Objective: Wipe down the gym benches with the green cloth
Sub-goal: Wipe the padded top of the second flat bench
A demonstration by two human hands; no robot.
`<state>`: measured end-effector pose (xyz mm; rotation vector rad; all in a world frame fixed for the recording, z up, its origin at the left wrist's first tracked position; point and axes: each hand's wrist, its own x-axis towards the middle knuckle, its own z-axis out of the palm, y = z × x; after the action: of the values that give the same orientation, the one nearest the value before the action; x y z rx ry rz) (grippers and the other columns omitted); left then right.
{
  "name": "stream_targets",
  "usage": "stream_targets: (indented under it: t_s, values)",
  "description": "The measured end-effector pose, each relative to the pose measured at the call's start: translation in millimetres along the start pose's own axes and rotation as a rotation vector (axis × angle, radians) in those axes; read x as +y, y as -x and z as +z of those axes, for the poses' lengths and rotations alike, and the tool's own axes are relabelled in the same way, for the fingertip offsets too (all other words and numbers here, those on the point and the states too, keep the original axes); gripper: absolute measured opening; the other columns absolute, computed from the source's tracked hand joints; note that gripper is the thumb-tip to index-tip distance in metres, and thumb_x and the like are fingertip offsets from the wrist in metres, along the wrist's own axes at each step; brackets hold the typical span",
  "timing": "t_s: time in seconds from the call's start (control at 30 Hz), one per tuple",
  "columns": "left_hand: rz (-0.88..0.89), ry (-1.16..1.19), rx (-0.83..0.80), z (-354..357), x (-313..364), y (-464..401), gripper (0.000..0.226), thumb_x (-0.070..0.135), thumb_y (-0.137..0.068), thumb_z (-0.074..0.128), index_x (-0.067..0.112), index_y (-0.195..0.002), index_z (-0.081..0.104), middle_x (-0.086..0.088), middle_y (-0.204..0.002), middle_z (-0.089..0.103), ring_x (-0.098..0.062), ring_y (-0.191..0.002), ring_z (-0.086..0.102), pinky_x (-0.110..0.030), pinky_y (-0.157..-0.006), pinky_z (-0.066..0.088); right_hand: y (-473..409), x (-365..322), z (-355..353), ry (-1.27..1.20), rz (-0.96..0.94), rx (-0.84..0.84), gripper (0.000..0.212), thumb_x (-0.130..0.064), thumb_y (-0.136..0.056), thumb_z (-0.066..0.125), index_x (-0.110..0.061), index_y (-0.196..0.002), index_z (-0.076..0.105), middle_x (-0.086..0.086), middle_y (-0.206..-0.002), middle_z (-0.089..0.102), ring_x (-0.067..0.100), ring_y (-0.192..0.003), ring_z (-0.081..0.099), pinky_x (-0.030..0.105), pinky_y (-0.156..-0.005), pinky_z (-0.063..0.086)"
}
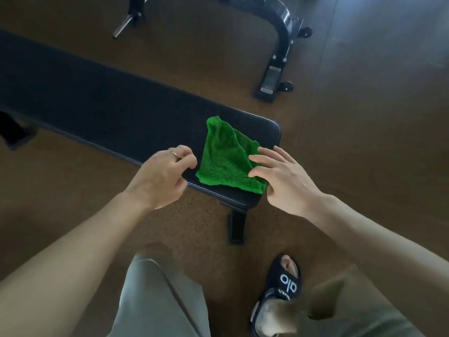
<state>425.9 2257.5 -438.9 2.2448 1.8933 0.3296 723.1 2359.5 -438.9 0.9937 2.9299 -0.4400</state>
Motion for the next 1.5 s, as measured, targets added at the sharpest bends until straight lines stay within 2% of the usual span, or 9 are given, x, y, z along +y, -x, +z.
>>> stream_targets:
  t_s: [0.13,0.2,0.3,0.4,0.53,0.63,0.93,1.23,1.5]
  values:
    - [-0.268,0.062,0.290,62,-43,-22,0.016,0.020,-0.091,0.067,0.012,-0.103,0.060,-0.007,-0.106,0.059,-0.030,-0.084,0.059,-0.047,-0.077,0.052,-47,-7,53,-0.098,-0.068,0.332,0.034,-0.011,-0.096,0.052,-0.010,-0.125,0.071,0.008,-0.138,0.066,0.027,-0.136,0.056,0.046,-0.119,0.038]
    - [-0.297,0.040,0.412,75,-55,-41,0.019,0.028,-0.094,0.062,0.009,-0.100,0.059,-0.012,-0.102,0.058,-0.035,-0.084,0.059,-0.049,-0.078,0.051,-68,-24,72,-0.051,-0.038,0.320,0.043,-0.026,-0.103,0.043,-0.015,-0.140,0.062,0.009,-0.150,0.057,0.028,-0.144,0.047,0.045,-0.123,0.032]
    - [-0.310,0.041,0.501,78,-60,-56,0.022,0.031,-0.095,0.056,0.008,-0.095,0.057,-0.013,-0.098,0.058,-0.034,-0.082,0.057,-0.049,-0.077,0.049,-82,-39,82,-0.031,0.132,0.151,0.056,-0.044,-0.108,0.022,-0.028,-0.160,0.036,0.004,-0.170,0.026,0.022,-0.159,0.016,0.039,-0.130,0.007]
    - [-0.362,0.055,0.433,79,-54,-65,0.021,0.032,-0.095,0.054,0.011,-0.095,0.057,-0.011,-0.100,0.057,-0.034,-0.088,0.057,-0.047,-0.081,0.046,-82,-43,78,-0.061,0.200,0.080,0.059,-0.049,-0.108,0.013,-0.033,-0.164,0.019,-0.001,-0.174,0.007,0.017,-0.160,-0.002,0.037,-0.130,-0.004]
    - [-0.438,0.018,0.422,90,-52,-68,0.018,0.032,-0.096,0.051,0.016,-0.094,0.056,-0.006,-0.103,0.056,-0.029,-0.093,0.055,-0.045,-0.088,0.043,-83,-56,81,-0.041,0.263,0.062,0.064,-0.057,-0.105,0.008,-0.035,-0.165,0.014,0.001,-0.174,0.000,0.018,-0.160,-0.008,0.041,-0.130,-0.003]
    - [-0.427,0.043,0.493,93,-55,-65,0.015,0.027,-0.095,0.053,0.014,-0.092,0.060,-0.006,-0.101,0.058,-0.029,-0.089,0.056,-0.044,-0.084,0.044,-96,-51,82,0.006,0.310,0.080,0.065,-0.058,-0.105,0.009,-0.033,-0.165,0.016,0.002,-0.174,0.001,0.019,-0.160,-0.005,0.041,-0.130,0.001]
    - [-0.423,0.026,0.421,91,-53,-65,0.009,0.026,-0.092,0.052,0.017,-0.091,0.055,-0.003,-0.100,0.053,-0.026,-0.088,0.053,-0.044,-0.083,0.042,-168,15,60,-0.019,0.489,0.104,0.062,-0.055,-0.107,0.015,-0.035,-0.165,0.015,0.000,-0.174,0.003,0.017,-0.160,-0.003,0.038,-0.130,-0.003]
    - [-0.466,-0.006,0.403,93,-49,-63,0.007,0.024,-0.093,0.053,0.017,-0.092,0.054,-0.004,-0.100,0.052,-0.029,-0.090,0.052,-0.044,-0.082,0.039,-55,-79,94,-0.023,0.442,0.120,0.061,-0.050,-0.107,0.019,-0.027,-0.163,0.025,0.002,-0.172,0.017,0.022,-0.160,0.004,0.041,-0.130,0.002]
    - [-0.457,0.048,0.368,86,-52,-64,0.009,0.028,-0.095,0.054,0.019,-0.093,0.054,-0.003,-0.102,0.054,-0.025,-0.090,0.053,-0.043,-0.086,0.042,-137,6,70,-0.065,0.622,0.193,0.058,-0.049,-0.107,0.018,-0.035,-0.164,0.020,-0.001,-0.173,0.011,0.018,-0.160,0.001,0.039,-0.130,-0.002]
